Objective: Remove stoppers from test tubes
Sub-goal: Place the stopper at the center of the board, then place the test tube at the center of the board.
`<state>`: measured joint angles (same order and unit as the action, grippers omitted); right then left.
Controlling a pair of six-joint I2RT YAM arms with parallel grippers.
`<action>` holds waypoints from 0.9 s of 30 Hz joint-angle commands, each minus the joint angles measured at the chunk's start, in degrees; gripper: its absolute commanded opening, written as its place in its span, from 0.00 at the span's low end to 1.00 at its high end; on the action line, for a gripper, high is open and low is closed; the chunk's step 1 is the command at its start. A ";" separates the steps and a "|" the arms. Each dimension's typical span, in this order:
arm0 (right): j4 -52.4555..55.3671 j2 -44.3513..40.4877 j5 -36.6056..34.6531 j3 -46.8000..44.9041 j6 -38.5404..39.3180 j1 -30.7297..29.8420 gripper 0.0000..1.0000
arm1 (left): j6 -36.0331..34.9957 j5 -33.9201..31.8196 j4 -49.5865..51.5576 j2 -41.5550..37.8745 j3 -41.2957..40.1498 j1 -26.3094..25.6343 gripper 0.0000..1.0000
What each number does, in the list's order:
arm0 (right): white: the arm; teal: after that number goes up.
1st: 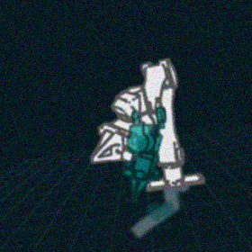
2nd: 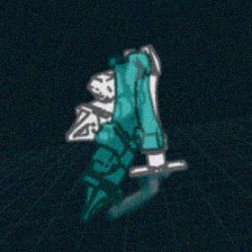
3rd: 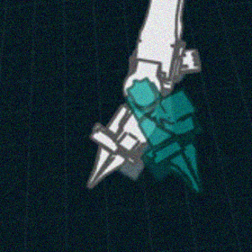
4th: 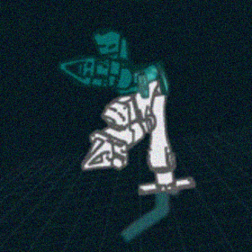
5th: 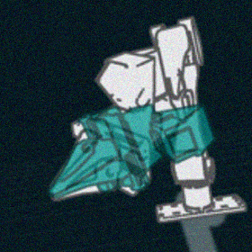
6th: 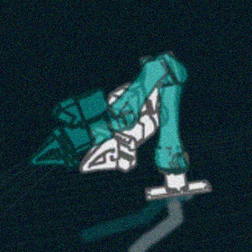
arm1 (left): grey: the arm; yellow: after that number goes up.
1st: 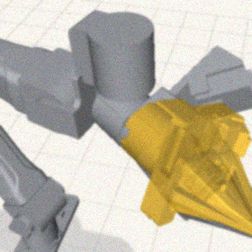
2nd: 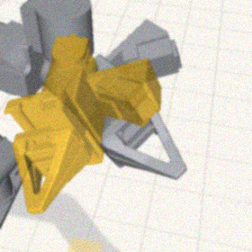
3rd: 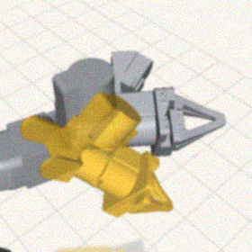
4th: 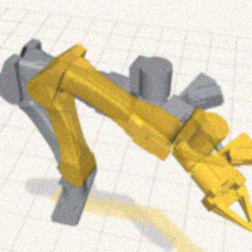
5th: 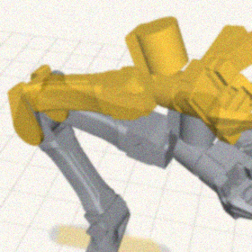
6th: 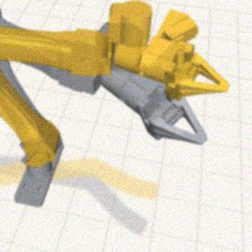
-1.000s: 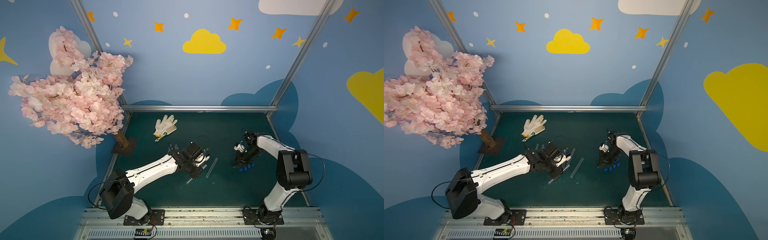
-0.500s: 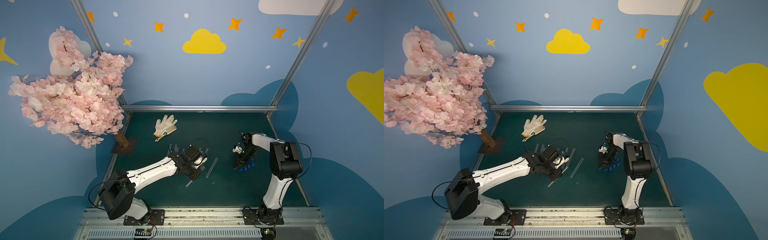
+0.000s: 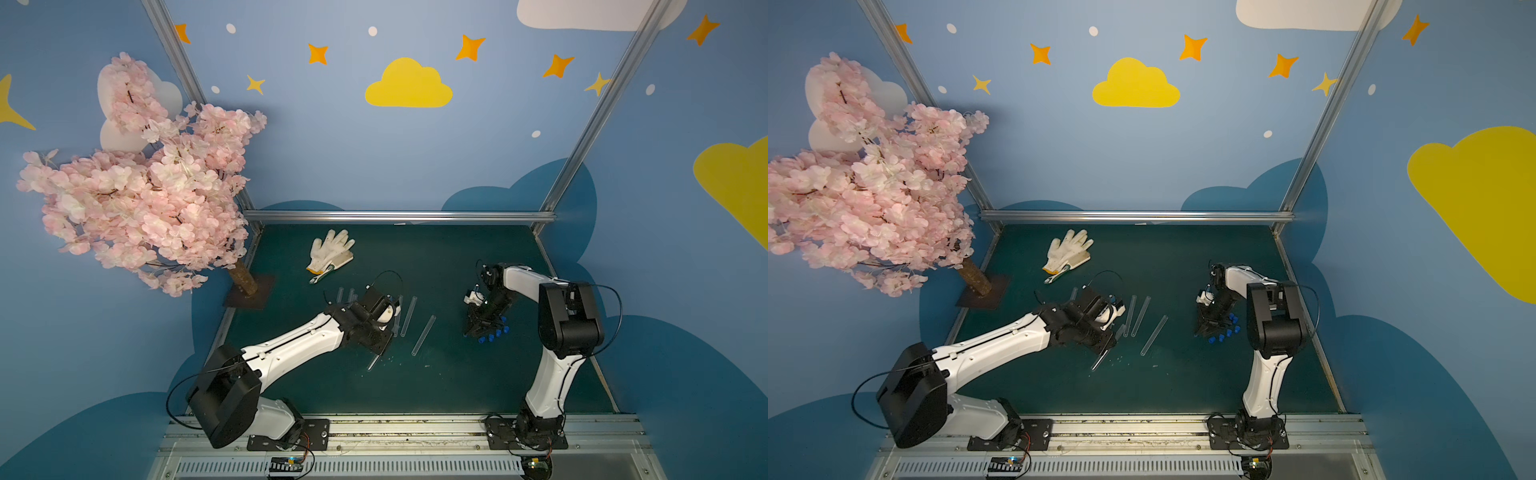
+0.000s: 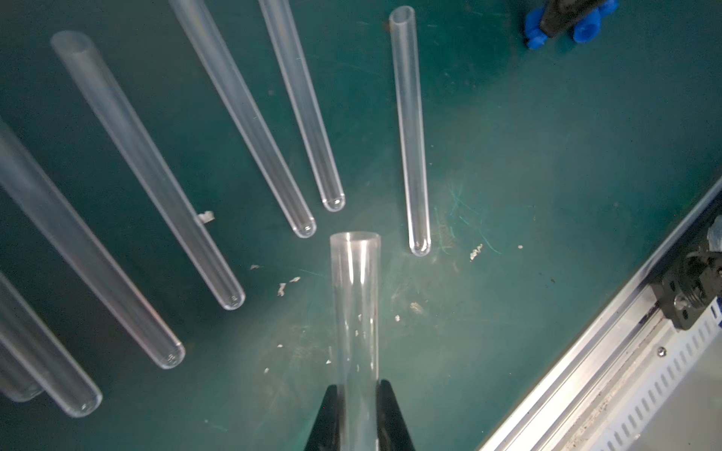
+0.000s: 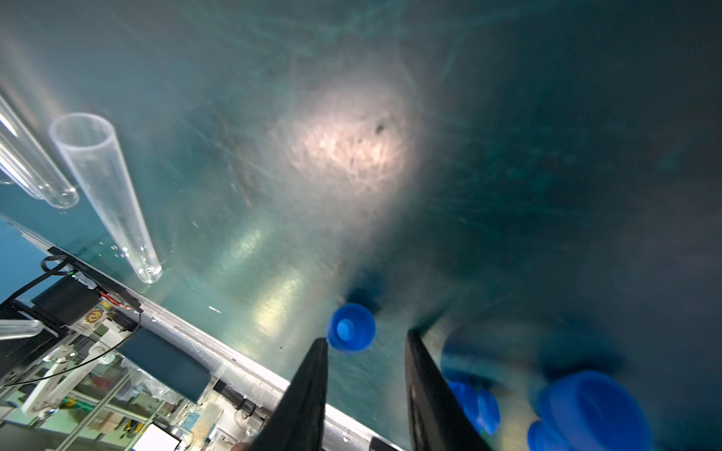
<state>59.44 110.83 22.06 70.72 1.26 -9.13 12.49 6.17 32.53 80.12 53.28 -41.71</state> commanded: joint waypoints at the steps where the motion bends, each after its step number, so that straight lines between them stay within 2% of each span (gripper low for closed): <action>1: 0.96 -4.93 -0.02 1.50 0.04 -0.58 0.38 | 3.52 0.21 1.13 -2.01 -0.84 2.81 0.10; 7: 4.12 -11.01 -0.35 5.08 -0.27 -3.94 0.48 | 5.90 -0.53 3.10 -4.00 -2.43 9.99 0.10; 11: 4.71 -14.85 0.08 6.54 -1.14 -7.21 0.57 | 4.37 -0.69 4.70 -2.98 -2.64 16.07 0.10; 16: 0.05 -21.02 2.33 4.72 -4.01 -11.17 0.70 | 2.24 -2.07 3.68 -3.01 -3.77 23.19 0.11; 21: -2.65 -22.98 4.70 3.19 -6.67 -14.07 0.75 | 0.06 -3.18 1.61 -1.29 -5.04 29.89 0.11; 27: -3.52 -23.62 4.85 2.59 -8.79 -17.22 0.77 | -4.93 -7.46 -0.27 5.64 -0.34 33.35 0.10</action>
<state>56.99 88.16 25.76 73.97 -5.61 -25.39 10.98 0.84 33.95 83.57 50.50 -9.37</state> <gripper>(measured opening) 0.768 0.139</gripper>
